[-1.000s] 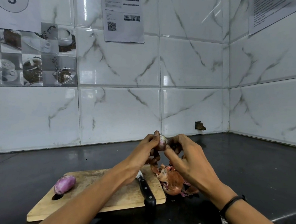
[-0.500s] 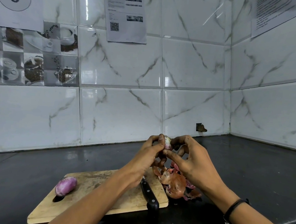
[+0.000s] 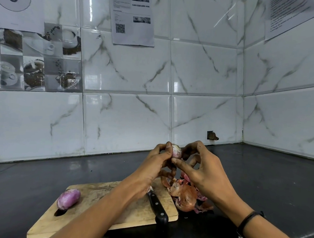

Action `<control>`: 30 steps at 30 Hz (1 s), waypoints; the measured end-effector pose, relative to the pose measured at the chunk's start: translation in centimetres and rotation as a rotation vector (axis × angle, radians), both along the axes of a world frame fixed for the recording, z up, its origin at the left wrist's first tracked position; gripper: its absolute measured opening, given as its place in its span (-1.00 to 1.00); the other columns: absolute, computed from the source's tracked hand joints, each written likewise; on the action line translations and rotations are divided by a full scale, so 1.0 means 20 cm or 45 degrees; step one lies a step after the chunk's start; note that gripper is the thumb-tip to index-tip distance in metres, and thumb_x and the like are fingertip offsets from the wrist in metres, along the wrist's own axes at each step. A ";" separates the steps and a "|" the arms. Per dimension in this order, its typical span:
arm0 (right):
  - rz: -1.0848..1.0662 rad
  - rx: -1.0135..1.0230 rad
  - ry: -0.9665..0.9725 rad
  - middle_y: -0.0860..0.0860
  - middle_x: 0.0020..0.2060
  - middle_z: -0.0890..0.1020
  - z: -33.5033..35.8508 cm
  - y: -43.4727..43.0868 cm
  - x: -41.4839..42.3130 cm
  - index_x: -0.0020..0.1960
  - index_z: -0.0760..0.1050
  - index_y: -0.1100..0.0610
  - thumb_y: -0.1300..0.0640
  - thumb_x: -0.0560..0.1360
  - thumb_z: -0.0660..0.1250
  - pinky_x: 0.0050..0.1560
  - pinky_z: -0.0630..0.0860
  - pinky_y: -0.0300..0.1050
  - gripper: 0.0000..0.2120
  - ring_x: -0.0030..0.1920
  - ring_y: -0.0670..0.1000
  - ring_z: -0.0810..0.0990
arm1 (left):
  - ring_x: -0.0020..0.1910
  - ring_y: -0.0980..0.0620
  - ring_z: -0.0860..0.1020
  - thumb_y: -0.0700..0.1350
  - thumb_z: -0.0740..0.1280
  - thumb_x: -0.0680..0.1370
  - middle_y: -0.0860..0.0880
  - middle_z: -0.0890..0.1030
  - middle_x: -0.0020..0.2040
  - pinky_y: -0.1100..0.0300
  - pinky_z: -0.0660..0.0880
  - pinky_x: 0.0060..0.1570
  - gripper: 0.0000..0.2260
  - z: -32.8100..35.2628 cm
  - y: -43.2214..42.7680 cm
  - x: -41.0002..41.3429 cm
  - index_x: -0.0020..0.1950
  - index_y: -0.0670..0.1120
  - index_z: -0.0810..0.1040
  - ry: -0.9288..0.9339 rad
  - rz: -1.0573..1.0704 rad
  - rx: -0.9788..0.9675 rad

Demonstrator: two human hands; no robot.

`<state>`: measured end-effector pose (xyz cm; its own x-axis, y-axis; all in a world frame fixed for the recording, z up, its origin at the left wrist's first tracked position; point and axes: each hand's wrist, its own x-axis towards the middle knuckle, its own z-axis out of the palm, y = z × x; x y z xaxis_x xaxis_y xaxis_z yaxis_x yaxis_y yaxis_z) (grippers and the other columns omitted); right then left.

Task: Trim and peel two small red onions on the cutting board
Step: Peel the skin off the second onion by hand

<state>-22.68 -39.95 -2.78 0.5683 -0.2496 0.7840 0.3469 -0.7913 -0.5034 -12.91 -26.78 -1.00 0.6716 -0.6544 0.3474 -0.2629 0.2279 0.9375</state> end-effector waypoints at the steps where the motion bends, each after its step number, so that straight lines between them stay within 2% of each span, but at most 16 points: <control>1: 0.001 -0.007 -0.015 -0.13 -0.12 0.65 0.00 0.00 -0.01 0.06 0.50 -0.07 -0.15 0.46 0.50 -0.12 0.55 -0.21 -0.71 -0.16 -0.09 0.62 | -0.24 0.05 0.61 0.08 0.24 0.66 -0.11 0.72 0.00 0.13 0.56 -0.29 -0.70 0.00 0.00 0.00 0.24 -0.11 0.51 -0.001 -0.003 -0.001; 5: 0.022 0.036 -0.072 -0.26 -0.07 0.67 0.01 0.01 -0.02 0.08 0.61 -0.08 -0.11 0.47 0.50 -0.09 0.54 -0.34 -0.77 -0.12 -0.17 0.64 | -0.26 -0.01 0.64 0.12 0.29 0.58 -0.09 0.71 -0.12 0.10 0.58 -0.25 -0.62 0.00 0.00 0.00 0.26 -0.11 0.49 0.022 -0.019 -0.049; 8: 0.017 0.032 -0.089 -0.26 -0.08 0.70 0.02 0.00 -0.03 0.09 0.68 -0.05 -0.10 0.48 0.48 -0.06 0.52 -0.39 -0.77 -0.08 -0.21 0.65 | -0.21 -0.09 0.68 0.12 0.34 0.48 -0.12 0.71 -0.15 0.02 0.60 -0.11 -0.54 0.00 0.00 0.02 0.27 -0.13 0.48 0.050 -0.042 -0.095; 12: 0.036 0.049 -0.062 -0.28 -0.09 0.70 0.02 0.00 -0.02 0.07 0.68 -0.06 -0.07 0.47 0.50 -0.09 0.54 -0.37 -0.80 -0.11 -0.19 0.66 | -0.15 -0.12 0.70 0.08 0.37 0.44 -0.12 0.72 -0.16 0.02 0.61 -0.05 -0.52 0.00 0.01 0.03 0.27 -0.13 0.48 0.050 -0.058 -0.105; 14: 0.059 0.073 -0.033 -0.31 -0.07 0.67 0.02 0.00 -0.02 0.04 0.64 -0.11 -0.07 0.44 0.53 -0.13 0.55 -0.34 -0.80 -0.17 -0.16 0.65 | -0.14 -0.08 0.71 0.06 0.38 0.43 -0.13 0.73 -0.10 0.05 0.61 -0.06 -0.52 0.00 0.01 0.03 0.28 -0.14 0.47 0.060 -0.073 -0.121; 16: 0.063 0.080 -0.006 -0.31 -0.05 0.65 0.02 0.00 -0.01 0.02 0.59 -0.13 -0.09 0.40 0.57 -0.15 0.57 -0.30 -0.74 -0.20 -0.12 0.64 | -0.13 -0.03 0.71 0.03 0.40 0.41 -0.19 0.71 0.04 0.04 0.63 -0.05 -0.49 0.00 0.01 0.01 0.30 -0.15 0.46 0.106 -0.115 -0.148; 18: 0.058 0.086 -0.004 -0.27 -0.07 0.63 0.01 -0.01 0.00 0.00 0.56 -0.10 -0.08 0.38 0.59 -0.16 0.57 -0.25 -0.72 -0.22 -0.09 0.62 | -0.15 -0.01 0.70 -0.01 0.41 0.41 -0.24 0.68 0.11 0.09 0.64 -0.11 -0.51 -0.01 -0.01 -0.01 0.28 -0.17 0.46 0.172 -0.159 -0.185; 21: 0.073 0.082 -0.028 -0.20 -0.13 0.63 0.00 -0.02 0.01 -0.02 0.54 -0.06 -0.04 0.42 0.56 -0.17 0.53 -0.26 -0.75 -0.20 -0.10 0.58 | -0.17 0.01 0.69 -0.01 0.40 0.45 -0.14 0.69 -0.03 0.12 0.64 -0.16 -0.60 -0.01 -0.02 -0.02 0.21 -0.18 0.48 0.214 -0.188 -0.208; 25: 0.103 0.022 -0.002 -0.11 -0.14 0.63 -0.01 -0.03 0.01 -0.03 0.54 -0.01 0.03 0.47 0.53 -0.16 0.49 -0.30 -0.82 -0.13 -0.10 0.59 | -0.13 -0.02 0.68 -0.03 0.41 0.43 -0.11 0.67 -0.08 0.08 0.66 -0.09 -0.56 -0.02 -0.02 -0.03 0.23 -0.18 0.47 0.190 -0.181 -0.162; 27: 0.122 -0.031 0.027 -0.11 -0.15 0.61 -0.01 -0.02 0.01 -0.08 0.55 0.00 0.15 0.51 0.49 -0.13 0.55 -0.18 -0.87 -0.13 -0.08 0.60 | -0.18 -0.01 0.69 -0.05 0.39 0.49 -0.08 0.68 -0.16 0.10 0.66 -0.13 -0.62 -0.02 -0.02 -0.03 0.24 -0.19 0.45 0.178 -0.171 -0.134; 29: 0.109 -0.084 0.035 -0.11 -0.16 0.59 -0.01 -0.01 0.01 -0.15 0.56 -0.01 0.27 0.51 0.43 -0.10 0.56 -0.05 -0.81 -0.12 -0.07 0.60 | -0.26 0.00 0.68 -0.08 0.34 0.59 -0.03 0.68 -0.26 0.14 0.64 -0.22 -0.70 -0.02 -0.01 -0.02 0.24 -0.21 0.44 0.174 -0.155 -0.110; 30: 0.099 -0.084 0.031 -0.11 -0.17 0.58 -0.01 0.00 0.01 -0.16 0.56 -0.01 0.27 0.51 0.44 -0.10 0.56 -0.05 -0.80 -0.13 -0.08 0.60 | -0.27 -0.01 0.68 -0.08 0.31 0.61 -0.02 0.68 -0.29 0.15 0.63 -0.25 -0.72 -0.01 -0.01 -0.02 0.23 -0.21 0.43 0.175 -0.153 -0.100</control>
